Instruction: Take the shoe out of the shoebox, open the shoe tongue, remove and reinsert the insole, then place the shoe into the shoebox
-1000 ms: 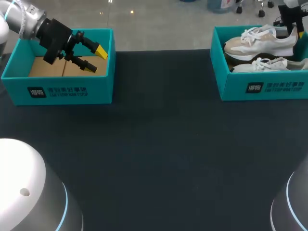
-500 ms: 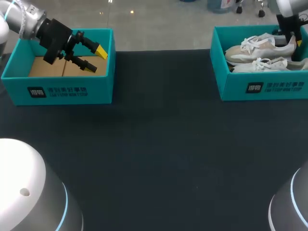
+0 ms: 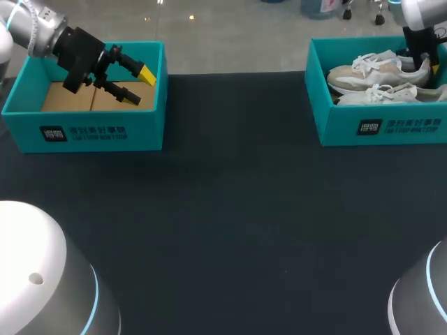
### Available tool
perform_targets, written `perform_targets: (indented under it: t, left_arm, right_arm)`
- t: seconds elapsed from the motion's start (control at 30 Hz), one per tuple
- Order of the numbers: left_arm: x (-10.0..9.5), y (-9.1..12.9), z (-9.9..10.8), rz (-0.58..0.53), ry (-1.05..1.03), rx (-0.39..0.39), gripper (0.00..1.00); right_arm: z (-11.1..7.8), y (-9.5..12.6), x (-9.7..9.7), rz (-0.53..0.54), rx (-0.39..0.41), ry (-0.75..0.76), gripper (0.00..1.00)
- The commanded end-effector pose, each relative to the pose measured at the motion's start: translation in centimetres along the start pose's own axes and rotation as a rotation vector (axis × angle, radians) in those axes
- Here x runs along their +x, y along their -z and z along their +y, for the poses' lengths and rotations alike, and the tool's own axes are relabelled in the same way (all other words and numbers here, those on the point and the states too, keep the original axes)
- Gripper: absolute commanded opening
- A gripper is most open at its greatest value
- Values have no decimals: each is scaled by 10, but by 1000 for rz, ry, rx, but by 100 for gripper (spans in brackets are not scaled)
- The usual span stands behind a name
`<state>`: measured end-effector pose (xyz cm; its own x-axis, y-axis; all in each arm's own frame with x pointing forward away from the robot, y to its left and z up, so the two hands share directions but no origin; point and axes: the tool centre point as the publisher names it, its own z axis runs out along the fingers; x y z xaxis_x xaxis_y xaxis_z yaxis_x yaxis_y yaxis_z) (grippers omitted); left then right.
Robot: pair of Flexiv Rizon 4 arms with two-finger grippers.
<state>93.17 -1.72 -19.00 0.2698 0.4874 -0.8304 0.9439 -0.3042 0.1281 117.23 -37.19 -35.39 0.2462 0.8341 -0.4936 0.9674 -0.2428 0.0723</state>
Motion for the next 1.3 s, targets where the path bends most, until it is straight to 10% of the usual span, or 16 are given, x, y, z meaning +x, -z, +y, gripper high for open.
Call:
perform_targets:
  t: [0.03, 0.3, 0.8, 1.3]
  left_arm:
    - [0, 0, 0, 3, -1, 1, 100]
    - [0, 0, 0, 3, -1, 1, 100]
    - [0, 0, 0, 3, -1, 1, 100]
    - [0, 0, 0, 3, -1, 1, 100]
  right_arm:
    - [7, 8, -3, 1, 26, -2, 68]
    - [-5, 46, -10, 56, -27, 9, 100]
    - [-57, 119, -24, 218, -246, 163, 100]
    - [-97, 146, -37, 248, -268, 220, 100]
